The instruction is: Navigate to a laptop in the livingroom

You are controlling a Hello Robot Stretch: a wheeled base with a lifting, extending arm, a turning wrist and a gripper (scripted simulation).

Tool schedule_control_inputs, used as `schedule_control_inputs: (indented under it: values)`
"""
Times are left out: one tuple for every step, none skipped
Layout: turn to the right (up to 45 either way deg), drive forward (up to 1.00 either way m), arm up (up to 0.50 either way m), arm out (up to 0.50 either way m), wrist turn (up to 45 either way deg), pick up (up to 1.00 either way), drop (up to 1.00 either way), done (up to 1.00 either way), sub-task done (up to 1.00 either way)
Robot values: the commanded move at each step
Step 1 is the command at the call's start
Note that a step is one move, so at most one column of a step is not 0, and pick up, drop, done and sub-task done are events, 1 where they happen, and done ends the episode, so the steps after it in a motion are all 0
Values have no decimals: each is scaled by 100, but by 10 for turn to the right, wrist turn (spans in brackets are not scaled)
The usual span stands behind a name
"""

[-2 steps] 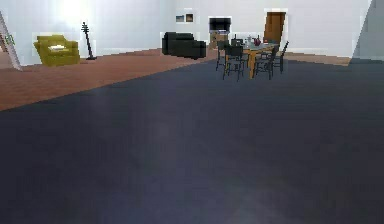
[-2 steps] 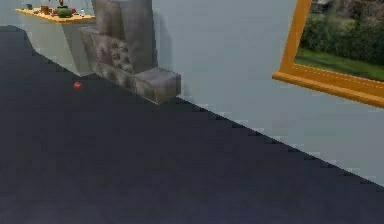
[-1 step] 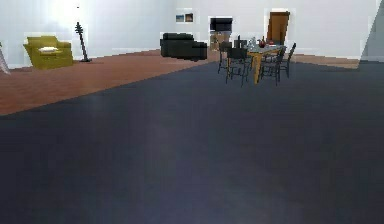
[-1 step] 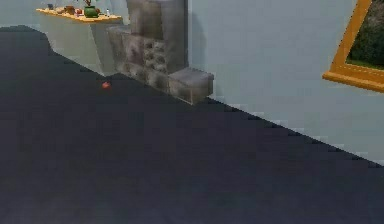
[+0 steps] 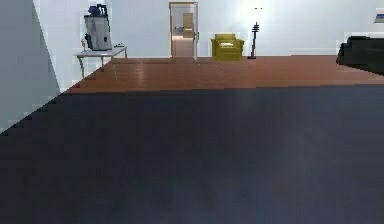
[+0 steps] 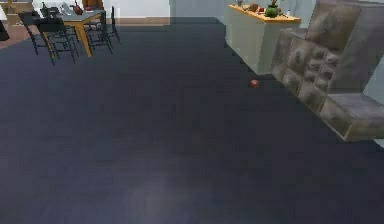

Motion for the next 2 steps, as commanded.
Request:
schedule_control_inputs:
  values:
    - [-30,0,0,0,0,0,0,0,0]
    - [0,85,0,0,0,0,0,0,0]
